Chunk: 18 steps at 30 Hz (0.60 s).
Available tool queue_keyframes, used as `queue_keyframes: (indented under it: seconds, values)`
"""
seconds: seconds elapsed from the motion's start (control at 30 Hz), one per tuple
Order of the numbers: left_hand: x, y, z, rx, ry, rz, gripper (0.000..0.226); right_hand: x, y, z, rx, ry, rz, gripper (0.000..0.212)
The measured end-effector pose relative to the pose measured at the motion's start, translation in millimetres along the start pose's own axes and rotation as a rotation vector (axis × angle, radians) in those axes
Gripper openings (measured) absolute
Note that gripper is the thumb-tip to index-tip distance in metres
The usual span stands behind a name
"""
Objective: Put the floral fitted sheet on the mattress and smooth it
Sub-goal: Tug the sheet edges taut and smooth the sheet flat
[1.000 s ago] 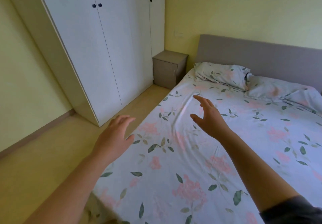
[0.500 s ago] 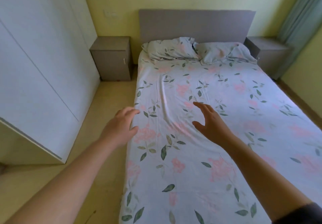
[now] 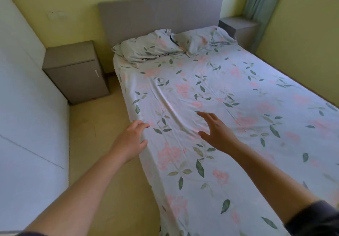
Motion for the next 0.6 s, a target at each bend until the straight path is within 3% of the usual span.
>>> queue_keyframes:
  seconds: [0.13, 0.3, 0.47, 0.53, 0.6]
  values:
    - [42, 71, 0, 0.083, 0.004, 0.137, 0.049, 16, 37, 31, -0.021, 0.040, 0.147, 0.067]
    - [73, 192, 37, 0.248, 0.059, 0.233, 0.048, -14, 97, 88, 0.018, 0.085, 0.424, 0.066]
    - [132, 309, 154, 0.546, 0.266, 0.393, 0.047, -62, 186, 220, 0.230, 0.082, 0.627, 0.065]
    - [161, 341, 192, 0.621, 0.373, 0.453, 0.047, -69, 217, 271, 0.353, 0.068, 0.649, 0.065]
    - [193, 382, 227, 0.615, 0.399, 0.441, 0.045, -85, 258, 312, 0.342, 0.055, 0.728, 0.063]
Point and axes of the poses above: each hand's wrist, its own y-axis towards the middle knuckle, its own z-axis out of the palm, x = y × z, the point moved 3 cm from there along y, towards the middle knuckle, and after that the axes turned 6 degrees about -y, right-handed, at the moved point
